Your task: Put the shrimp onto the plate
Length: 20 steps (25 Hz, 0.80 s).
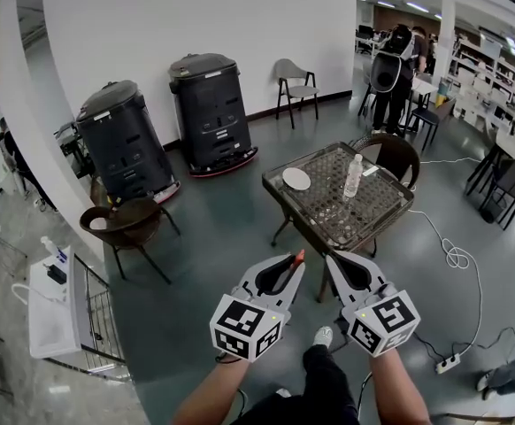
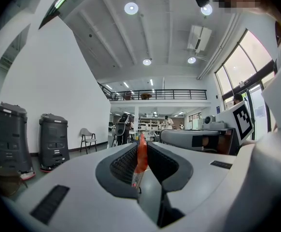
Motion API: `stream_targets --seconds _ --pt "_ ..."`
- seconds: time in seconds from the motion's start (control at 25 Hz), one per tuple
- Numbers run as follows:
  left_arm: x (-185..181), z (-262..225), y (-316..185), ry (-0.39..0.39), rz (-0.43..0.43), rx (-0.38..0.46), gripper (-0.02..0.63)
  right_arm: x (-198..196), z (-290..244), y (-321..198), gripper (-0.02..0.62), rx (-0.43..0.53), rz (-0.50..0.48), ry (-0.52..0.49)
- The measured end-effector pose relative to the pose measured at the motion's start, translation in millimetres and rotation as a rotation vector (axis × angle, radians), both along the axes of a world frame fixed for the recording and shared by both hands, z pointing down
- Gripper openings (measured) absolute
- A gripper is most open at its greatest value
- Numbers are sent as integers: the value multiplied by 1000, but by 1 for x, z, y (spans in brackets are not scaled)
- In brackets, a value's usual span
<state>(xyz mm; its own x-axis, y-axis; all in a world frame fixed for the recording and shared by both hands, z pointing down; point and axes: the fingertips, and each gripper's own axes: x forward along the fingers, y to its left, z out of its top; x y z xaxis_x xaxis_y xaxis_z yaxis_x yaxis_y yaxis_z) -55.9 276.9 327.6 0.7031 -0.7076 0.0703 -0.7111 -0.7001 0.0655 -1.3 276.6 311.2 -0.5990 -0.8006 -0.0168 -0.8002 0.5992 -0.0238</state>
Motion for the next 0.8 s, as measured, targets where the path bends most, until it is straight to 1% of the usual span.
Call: stream_targets --seconds 0.16,0.32,0.6,0.8 --pt "4 5 -18 -6 -6 -5 69 4 2 -21 5 6 -7 -9" --pt "6 13 -46 -17 -12 -10 69 7 7 -52 5 7 -13 -21" --pt "17 26 -116 -40 -20 -31 69 16 19 -125 5 -12 -30 -43" --pt "24 31 -172 -46 -46 -45 69 27 26 -185 5 -31 -49 -52"
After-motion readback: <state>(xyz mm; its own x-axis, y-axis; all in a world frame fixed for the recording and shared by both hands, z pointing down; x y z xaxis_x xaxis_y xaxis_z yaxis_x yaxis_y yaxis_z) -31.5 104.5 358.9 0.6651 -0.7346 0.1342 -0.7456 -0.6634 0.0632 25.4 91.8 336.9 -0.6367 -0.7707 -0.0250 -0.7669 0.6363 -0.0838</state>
